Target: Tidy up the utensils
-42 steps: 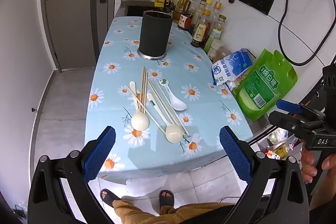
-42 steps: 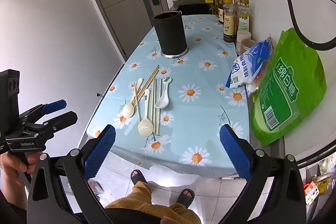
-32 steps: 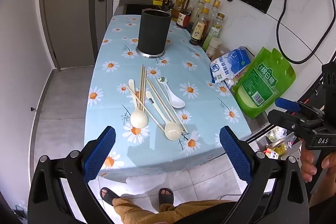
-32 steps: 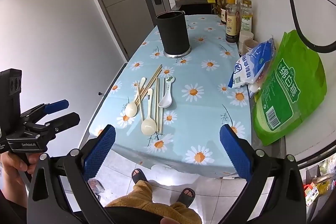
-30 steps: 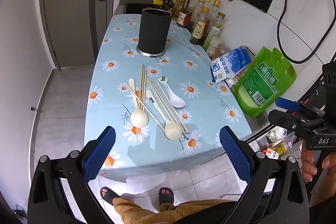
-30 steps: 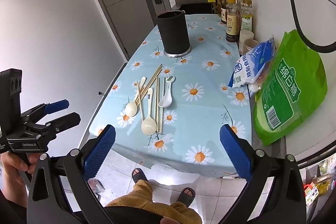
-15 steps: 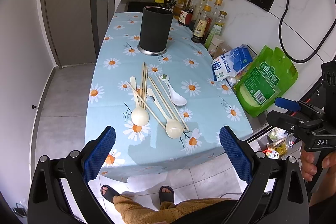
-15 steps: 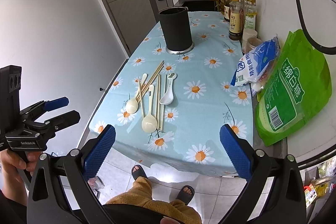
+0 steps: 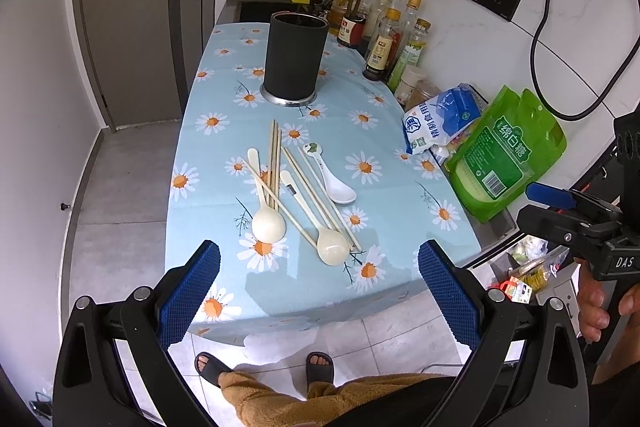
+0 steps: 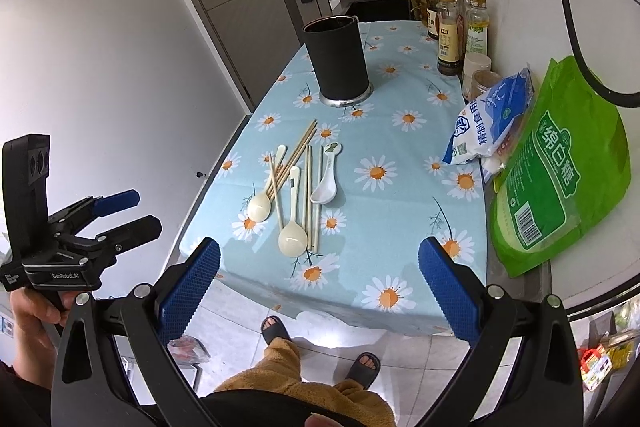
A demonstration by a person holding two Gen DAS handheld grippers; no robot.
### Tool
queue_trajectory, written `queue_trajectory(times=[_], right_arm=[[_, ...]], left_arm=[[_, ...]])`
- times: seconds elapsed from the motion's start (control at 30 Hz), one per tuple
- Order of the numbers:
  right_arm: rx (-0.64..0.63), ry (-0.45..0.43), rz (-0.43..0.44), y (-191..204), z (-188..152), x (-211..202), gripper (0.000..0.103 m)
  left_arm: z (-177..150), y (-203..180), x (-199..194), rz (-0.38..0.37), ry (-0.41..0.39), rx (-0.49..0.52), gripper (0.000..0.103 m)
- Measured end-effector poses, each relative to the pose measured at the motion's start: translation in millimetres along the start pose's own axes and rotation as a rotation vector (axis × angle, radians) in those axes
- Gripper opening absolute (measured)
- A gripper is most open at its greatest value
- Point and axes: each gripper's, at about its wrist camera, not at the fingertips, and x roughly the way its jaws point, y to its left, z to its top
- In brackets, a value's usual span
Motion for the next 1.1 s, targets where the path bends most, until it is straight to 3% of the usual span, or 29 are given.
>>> queue_trajectory(times=[1.1], right_arm=[[-0.035,0.039,0.013,8,0,15,0.099]], left_arm=[[0,0,6,-0.003,0.024,-0.003,0.096]])
